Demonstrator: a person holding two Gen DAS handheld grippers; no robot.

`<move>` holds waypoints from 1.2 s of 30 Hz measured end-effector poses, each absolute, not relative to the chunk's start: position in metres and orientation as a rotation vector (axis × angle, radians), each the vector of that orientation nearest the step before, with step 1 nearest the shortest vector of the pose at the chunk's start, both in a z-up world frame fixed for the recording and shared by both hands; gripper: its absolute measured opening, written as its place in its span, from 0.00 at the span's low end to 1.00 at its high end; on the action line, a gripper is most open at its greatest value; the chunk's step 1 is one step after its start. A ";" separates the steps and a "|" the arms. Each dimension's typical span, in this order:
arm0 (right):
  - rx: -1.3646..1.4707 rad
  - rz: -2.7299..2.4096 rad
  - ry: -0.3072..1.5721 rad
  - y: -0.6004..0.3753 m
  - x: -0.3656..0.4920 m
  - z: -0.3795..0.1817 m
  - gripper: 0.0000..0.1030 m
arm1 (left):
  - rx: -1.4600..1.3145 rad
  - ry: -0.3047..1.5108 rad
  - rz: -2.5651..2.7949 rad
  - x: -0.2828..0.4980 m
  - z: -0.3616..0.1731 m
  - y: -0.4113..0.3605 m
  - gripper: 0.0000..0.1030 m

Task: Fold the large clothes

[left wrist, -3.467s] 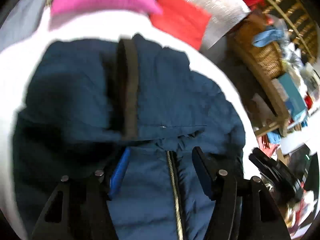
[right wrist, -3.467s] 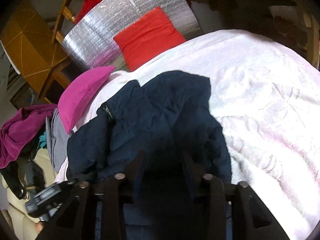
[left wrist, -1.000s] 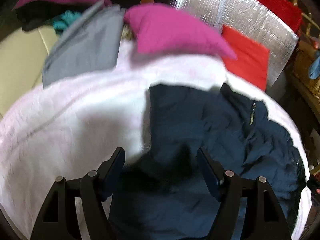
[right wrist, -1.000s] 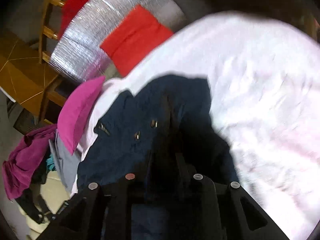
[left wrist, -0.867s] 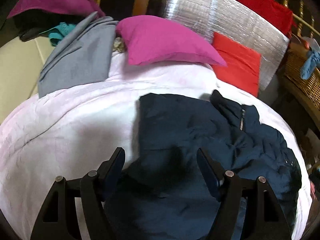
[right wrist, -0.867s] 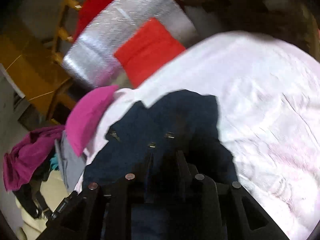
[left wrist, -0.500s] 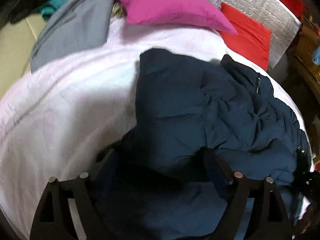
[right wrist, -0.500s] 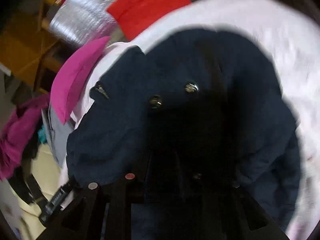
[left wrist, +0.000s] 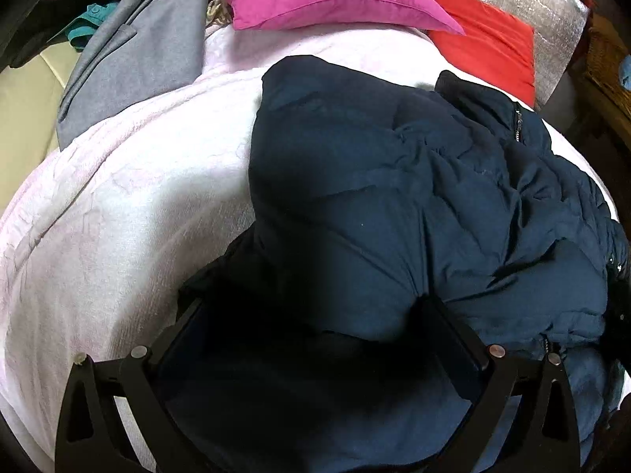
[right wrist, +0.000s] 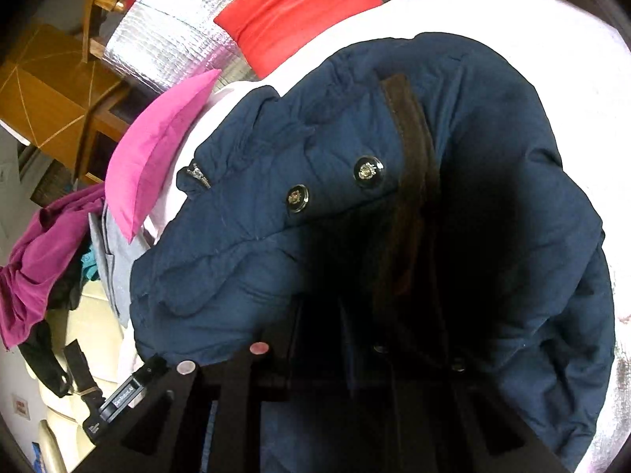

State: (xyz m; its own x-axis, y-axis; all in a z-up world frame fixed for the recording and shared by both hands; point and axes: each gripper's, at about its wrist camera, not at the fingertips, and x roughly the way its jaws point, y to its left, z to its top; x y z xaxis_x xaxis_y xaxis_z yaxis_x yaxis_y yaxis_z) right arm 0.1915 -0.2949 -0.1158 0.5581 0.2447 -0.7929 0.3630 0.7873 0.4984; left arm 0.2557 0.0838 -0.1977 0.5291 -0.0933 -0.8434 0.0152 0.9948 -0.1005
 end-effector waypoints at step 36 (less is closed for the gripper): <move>0.345 -0.051 1.061 -0.215 0.250 -0.090 0.44 | -0.096 0.983 0.058 0.269 -0.174 0.108 1.00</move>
